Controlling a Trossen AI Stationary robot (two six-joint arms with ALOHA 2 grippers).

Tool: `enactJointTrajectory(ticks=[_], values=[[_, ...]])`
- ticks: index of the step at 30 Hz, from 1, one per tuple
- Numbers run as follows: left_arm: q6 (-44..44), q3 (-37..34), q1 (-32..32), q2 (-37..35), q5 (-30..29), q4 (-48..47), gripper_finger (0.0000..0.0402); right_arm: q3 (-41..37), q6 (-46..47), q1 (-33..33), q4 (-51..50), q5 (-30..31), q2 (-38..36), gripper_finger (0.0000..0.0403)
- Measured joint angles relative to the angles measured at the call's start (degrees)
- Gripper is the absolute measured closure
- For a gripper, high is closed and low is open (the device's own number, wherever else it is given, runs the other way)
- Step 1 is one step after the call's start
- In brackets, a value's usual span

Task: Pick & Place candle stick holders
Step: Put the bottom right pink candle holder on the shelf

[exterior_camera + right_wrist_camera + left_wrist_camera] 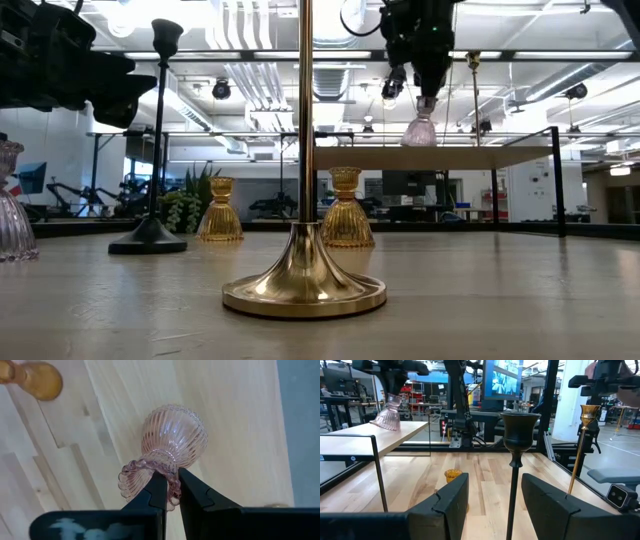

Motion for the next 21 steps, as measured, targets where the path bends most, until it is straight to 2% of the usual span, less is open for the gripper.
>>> enactJointTrajectory(ticks=[5, 15, 21], values=[[-0.01, -0.01, -0.01, 0.0, -0.01, 0.0, 0.0213, 3.26, -0.03, -1.02, -0.04, -2.46, 2.76, 0.0385], [0.01, -0.02, 0.01, 0.01, -0.02, 0.01, 0.0213, 3.05, 0.75, -2.28, -0.02, -3.21, 2.84, 0.0384], [-0.01, -0.01, 0.0, 0.01, -0.02, -0.01, 0.0213, 2.73, 1.53, -2.33, -0.05, -2.7, 2.99, 0.0342]])
